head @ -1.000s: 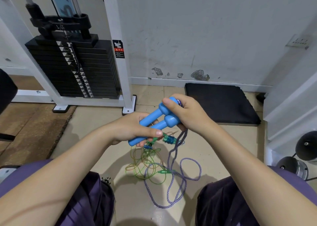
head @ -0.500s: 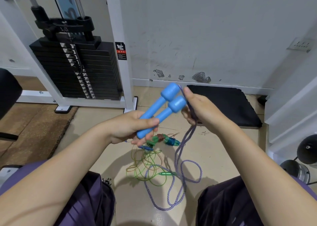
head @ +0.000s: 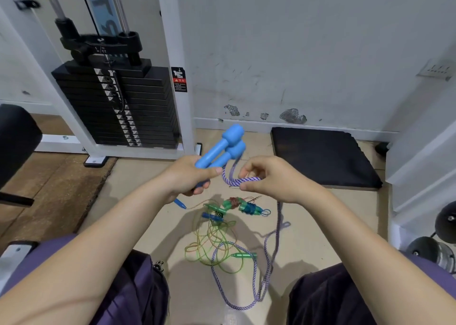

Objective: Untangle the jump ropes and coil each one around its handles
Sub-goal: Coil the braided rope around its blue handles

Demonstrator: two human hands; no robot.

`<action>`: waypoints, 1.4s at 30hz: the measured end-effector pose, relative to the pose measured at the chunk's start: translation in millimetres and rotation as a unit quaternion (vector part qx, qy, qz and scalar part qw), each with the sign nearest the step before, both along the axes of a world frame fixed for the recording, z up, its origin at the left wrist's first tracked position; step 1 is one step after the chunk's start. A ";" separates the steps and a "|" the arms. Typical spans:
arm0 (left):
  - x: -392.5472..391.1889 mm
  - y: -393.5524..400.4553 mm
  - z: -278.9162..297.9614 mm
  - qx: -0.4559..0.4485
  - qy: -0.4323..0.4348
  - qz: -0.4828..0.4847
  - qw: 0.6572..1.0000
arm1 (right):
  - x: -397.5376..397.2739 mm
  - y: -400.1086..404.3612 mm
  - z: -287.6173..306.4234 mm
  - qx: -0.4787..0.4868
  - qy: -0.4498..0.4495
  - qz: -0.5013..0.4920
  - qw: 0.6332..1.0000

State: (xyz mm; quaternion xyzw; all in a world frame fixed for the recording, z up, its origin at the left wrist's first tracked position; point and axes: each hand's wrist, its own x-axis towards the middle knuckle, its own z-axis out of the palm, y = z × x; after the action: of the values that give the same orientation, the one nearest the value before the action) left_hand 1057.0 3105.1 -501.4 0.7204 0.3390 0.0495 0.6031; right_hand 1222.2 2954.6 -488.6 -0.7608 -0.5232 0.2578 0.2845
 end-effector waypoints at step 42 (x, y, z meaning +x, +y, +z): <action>-8.1 -2.2 16.8 0.017 -0.120 0.021 0.992 | -16.2 0.4 -4.0 0.063 0.246 -0.052 0.966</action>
State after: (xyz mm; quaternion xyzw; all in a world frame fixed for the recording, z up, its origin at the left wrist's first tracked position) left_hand 1048.9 3102.9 -484.6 0.7118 0.2783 0.1541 0.6262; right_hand 1206.1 2954.9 -492.6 -0.6807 -0.4118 0.3884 0.4651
